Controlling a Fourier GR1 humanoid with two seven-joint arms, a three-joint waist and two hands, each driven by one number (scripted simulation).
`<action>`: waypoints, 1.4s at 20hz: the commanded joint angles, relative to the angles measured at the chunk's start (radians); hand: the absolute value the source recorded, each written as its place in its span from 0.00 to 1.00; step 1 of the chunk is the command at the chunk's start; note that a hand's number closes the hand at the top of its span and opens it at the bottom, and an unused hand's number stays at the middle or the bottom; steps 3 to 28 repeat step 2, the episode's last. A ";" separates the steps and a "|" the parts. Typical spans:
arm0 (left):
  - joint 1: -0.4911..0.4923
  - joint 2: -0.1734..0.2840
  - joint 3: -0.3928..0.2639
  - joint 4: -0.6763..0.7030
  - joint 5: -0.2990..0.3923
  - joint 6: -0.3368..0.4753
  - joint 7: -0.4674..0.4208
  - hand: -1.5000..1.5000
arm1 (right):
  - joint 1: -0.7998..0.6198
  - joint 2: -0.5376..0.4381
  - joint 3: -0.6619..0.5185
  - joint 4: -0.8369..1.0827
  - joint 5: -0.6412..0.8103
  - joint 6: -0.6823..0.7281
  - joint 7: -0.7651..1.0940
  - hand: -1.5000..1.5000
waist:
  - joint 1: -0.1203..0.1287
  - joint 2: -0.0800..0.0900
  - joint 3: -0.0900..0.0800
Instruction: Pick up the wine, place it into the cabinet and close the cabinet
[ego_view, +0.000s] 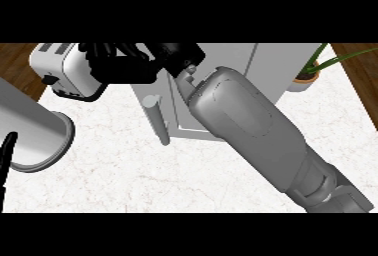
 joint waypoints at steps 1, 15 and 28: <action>-0.013 0.002 0.004 0.004 0.007 -0.017 0.013 0.00 | -0.013 -0.089 -0.090 0.168 0.025 -0.012 -0.032 1.00 | -0.003 0.052 0.007; -0.011 -0.021 -0.025 0.009 -0.023 -0.010 -0.009 0.00 | -0.010 -0.062 -0.073 0.174 0.040 -0.033 -0.032 1.00 | -0.004 0.051 0.007; -0.011 -0.021 -0.025 0.009 -0.023 -0.010 -0.009 0.00 | -0.010 -0.062 -0.073 0.174 0.040 -0.033 -0.032 1.00 | -0.004 0.051 0.007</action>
